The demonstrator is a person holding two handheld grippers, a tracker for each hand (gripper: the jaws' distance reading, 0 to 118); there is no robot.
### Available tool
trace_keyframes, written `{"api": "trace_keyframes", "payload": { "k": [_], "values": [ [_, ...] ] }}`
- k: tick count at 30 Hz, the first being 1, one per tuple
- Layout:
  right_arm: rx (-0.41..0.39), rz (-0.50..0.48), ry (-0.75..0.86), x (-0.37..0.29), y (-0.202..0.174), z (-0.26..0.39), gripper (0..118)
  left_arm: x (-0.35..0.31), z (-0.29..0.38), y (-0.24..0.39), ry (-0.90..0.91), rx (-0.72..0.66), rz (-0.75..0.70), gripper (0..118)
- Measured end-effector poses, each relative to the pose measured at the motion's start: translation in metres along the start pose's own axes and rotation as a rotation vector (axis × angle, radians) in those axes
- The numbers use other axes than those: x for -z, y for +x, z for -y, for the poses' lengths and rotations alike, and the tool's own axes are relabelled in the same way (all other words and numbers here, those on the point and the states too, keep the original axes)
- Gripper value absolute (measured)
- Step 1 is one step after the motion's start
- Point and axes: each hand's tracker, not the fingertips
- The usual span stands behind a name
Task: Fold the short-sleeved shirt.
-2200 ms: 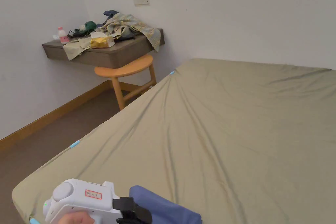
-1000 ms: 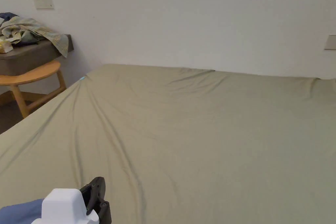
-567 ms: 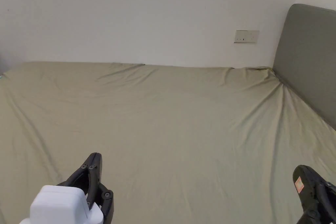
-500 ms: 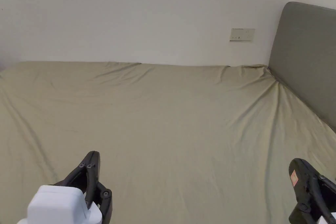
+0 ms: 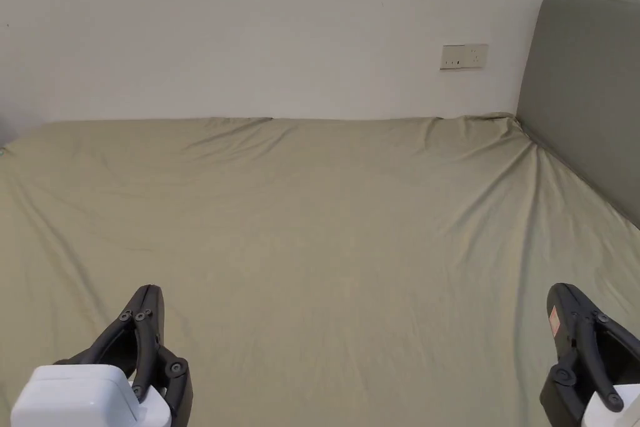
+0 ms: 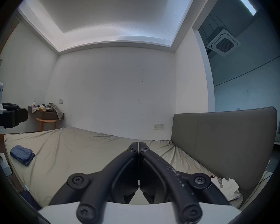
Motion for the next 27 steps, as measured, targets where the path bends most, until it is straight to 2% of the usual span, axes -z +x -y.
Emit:
{"api": "trace_keyframes", "payload": {
  "k": [27],
  "values": [
    [0.000,-0.020,-0.014,0.0014,-0.0093,0.0014,0,0.0092,0.0002,-0.0072,0.034,0.017,0.007,0]
  ]
}}
